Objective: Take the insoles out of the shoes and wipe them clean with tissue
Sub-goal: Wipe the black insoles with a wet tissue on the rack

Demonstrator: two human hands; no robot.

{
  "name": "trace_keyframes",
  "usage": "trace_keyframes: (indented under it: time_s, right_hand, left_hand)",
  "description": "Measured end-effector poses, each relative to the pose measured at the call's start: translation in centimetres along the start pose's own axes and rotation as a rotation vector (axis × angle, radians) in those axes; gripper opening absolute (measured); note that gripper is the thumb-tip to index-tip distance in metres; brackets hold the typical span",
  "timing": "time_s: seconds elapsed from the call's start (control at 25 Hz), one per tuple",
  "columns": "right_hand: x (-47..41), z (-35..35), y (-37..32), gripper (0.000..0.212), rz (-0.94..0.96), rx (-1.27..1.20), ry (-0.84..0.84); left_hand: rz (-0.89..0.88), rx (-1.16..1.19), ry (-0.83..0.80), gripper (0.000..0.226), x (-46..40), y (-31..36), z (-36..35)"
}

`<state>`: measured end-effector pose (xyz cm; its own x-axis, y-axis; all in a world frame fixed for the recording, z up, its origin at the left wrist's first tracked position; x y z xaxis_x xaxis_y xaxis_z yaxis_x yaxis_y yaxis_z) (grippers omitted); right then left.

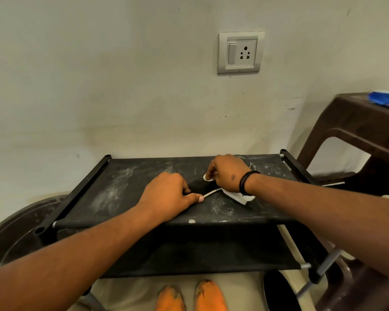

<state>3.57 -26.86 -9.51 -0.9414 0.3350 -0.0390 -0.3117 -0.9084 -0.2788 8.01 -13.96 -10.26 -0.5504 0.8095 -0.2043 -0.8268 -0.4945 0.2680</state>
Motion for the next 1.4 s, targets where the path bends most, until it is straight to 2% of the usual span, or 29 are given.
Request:
trace_keyframes:
  time_s: [0.16, 0.28, 0.44, 0.6, 0.76, 0.92, 1.08, 1.24, 1.4]
  right_hand:
    - [1.5, -1.6, -1.8, 0.028, 0.116, -0.075, -0.092]
    - [0.6, 0.4, 0.9, 0.026, -0.01, 0.068, 0.03]
    - [1.9, -1.1, -0.6, 0.028, 0.097, -0.058, -0.09]
    - [1.3, 1.1, 2.4, 0.027, -0.012, 0.126, 0.019]
    - [2.7, -0.3, 1.7, 0.025, 0.082, 0.019, -0.066]
    - [2.4, 1.9, 4.4, 0.023, -0.047, 0.117, 0.028]
    - [3.2, 0.0, 1.9, 0.024, 0.073, -0.013, -0.078]
    - [2.6, 1.8, 4.2, 0.025, -0.036, 0.139, 0.006]
    - [3.6, 1.0, 3.7, 0.022, 0.033, -0.018, -0.079]
  left_hand:
    - [-0.008, -0.023, 0.018, 0.043, 0.1, 0.3, 0.3]
    - [-0.011, -0.017, 0.007, 0.044, 0.1, 0.2, 0.2]
    - [-0.012, -0.031, 0.025, 0.043, 0.1, 0.4, 0.4]
    - [-0.012, -0.029, 0.009, 0.044, 0.0, 0.4, 0.4]
    - [-0.003, -0.036, 0.018, 0.045, 0.1, 0.4, 0.4]
    - [0.003, -0.046, 0.008, 0.045, 0.1, 0.4, 0.4]
    - [0.019, -0.055, 0.02, 0.044, 0.1, 0.5, 0.6]
    - [0.025, -0.064, 0.005, 0.037, 0.2, 1.1, 1.0]
    - [0.02, -0.065, 0.016, 0.036, 0.2, 1.1, 1.1]
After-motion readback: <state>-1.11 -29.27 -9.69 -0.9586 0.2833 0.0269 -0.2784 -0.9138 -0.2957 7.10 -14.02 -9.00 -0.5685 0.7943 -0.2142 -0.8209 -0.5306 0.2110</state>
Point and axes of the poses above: each hand's wrist, its own x-axis away from the middle knuckle, its own z-axis out of the back of the hand, y = z × x, the point moved 10 cm from there along -x, towards the middle knuckle, and after that the axes turned 2 degrees about -z, right-handed, at the moved point
